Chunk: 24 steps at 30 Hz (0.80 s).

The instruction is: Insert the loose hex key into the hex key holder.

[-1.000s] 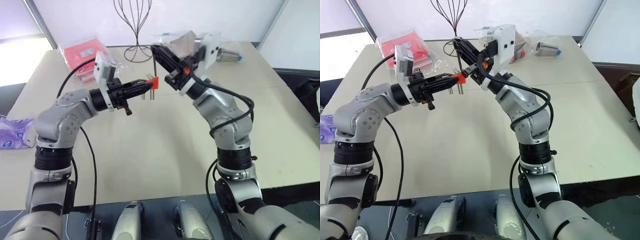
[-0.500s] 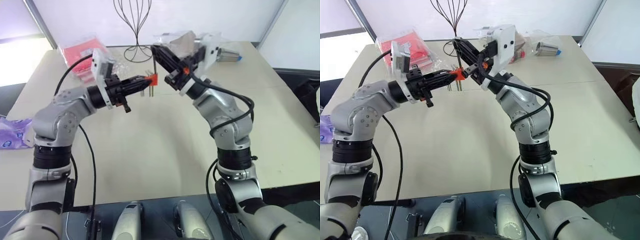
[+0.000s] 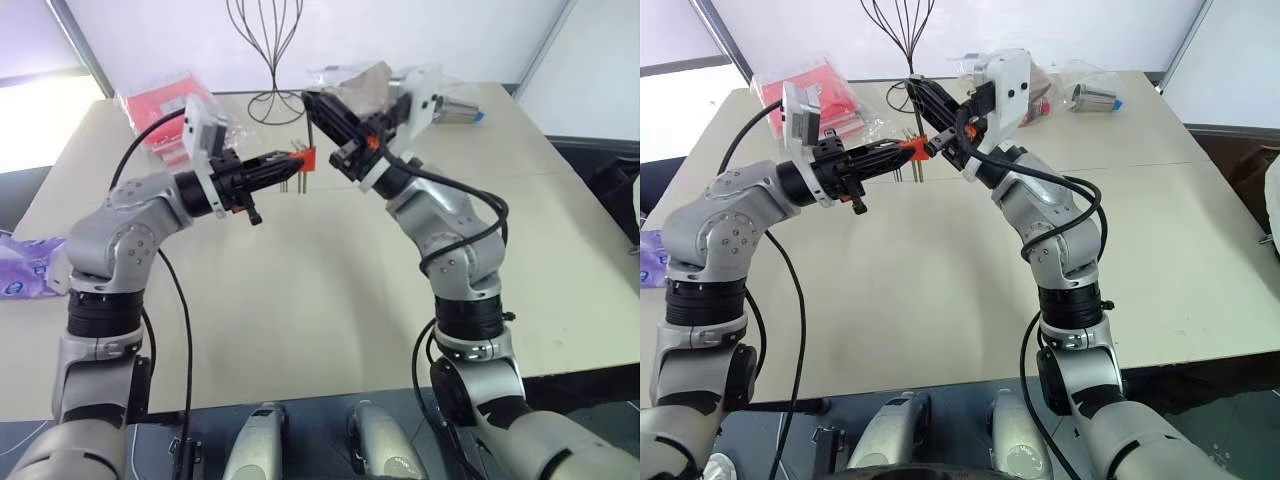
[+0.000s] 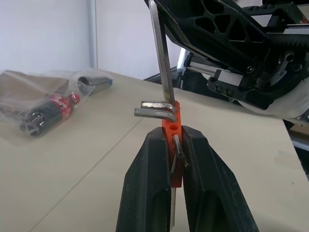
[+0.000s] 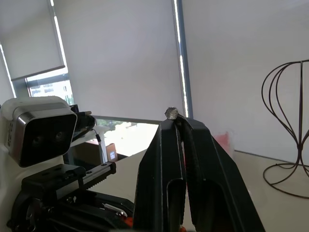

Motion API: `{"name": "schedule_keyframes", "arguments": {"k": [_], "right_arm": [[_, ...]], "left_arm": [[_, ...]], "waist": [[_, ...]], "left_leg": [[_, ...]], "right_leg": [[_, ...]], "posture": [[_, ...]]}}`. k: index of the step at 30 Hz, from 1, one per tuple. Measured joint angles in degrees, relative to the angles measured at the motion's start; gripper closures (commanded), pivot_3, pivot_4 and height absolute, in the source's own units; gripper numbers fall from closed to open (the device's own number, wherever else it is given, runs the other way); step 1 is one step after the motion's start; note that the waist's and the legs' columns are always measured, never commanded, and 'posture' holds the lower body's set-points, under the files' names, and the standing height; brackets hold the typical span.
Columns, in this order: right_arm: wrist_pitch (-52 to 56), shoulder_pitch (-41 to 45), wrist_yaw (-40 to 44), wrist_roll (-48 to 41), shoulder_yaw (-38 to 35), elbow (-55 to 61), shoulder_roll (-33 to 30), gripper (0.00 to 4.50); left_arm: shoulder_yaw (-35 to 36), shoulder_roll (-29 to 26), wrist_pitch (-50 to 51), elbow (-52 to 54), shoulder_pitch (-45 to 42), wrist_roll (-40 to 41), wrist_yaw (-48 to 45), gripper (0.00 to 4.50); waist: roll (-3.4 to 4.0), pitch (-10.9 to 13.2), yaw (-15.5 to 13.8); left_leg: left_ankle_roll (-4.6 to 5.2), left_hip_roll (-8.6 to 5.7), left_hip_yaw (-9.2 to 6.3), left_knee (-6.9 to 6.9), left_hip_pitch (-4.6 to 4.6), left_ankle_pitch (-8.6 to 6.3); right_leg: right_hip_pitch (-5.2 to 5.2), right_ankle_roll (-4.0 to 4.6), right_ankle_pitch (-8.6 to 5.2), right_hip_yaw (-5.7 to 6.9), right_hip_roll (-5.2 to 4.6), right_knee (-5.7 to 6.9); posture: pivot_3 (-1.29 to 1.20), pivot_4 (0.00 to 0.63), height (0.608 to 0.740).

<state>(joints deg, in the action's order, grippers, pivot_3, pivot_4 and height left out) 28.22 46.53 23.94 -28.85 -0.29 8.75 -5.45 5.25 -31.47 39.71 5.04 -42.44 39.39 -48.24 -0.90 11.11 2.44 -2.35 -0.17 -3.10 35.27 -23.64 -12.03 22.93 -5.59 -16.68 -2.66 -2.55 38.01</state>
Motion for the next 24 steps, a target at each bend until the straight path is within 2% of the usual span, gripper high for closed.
{"name": "schedule_keyframes", "arguments": {"k": [20, 21, 22, 24], "right_arm": [[1.46, 0.96, -0.76, -2.27, -1.15, 1.32, -1.23, 4.44], [1.47, 0.96, -0.73, -2.31, -1.15, 1.32, -1.37, 3.85], [1.47, 0.95, -0.7, -2.34, -1.15, 1.36, -1.56, 3.54], [1.46, 0.95, -0.7, -2.34, -1.15, 1.69, -1.95, 2.49]], "left_arm": [[0.12, 1.14, -1.76, -0.55, -0.2, -0.19, 1.07, 4.5], [0.13, 1.15, -1.78, -0.67, -0.37, -0.21, 1.15, 4.5], [0.17, 1.15, -1.81, -0.93, -0.57, -0.3, 1.29, 4.5], [0.25, 1.14, -1.84, -1.3, -0.65, -0.5, 1.59, 4.5]], "waist": [[0.0, 0.0, -0.01], [0.0, 0.0, -0.01], [0.0, 0.0, -0.01], [0.0, 0.0, -0.01]], "left_leg": [[0.0, 0.0, 0.0, -0.02, 0.0, 0.0], [0.0, 0.0, 0.0, -0.02, 0.0, 0.0], [0.0, 0.0, 0.0, -0.02, 0.0, 0.0], [0.0, 0.0, 0.0, -0.02, 0.0, 0.0]], "right_leg": [[0.01, 0.0, 0.0, 0.0, 0.0, -0.01], [0.01, 0.0, 0.0, 0.0, 0.0, -0.01], [0.01, 0.0, 0.0, 0.0, 0.0, -0.01], [0.01, 0.0, 0.0, 0.0, 0.0, -0.01]], "posture": [[0.0, 0.15, 0.74], [0.0, 0.15, 0.74], [0.0, 0.15, 0.74], [0.0, 0.15, 0.74]]}}
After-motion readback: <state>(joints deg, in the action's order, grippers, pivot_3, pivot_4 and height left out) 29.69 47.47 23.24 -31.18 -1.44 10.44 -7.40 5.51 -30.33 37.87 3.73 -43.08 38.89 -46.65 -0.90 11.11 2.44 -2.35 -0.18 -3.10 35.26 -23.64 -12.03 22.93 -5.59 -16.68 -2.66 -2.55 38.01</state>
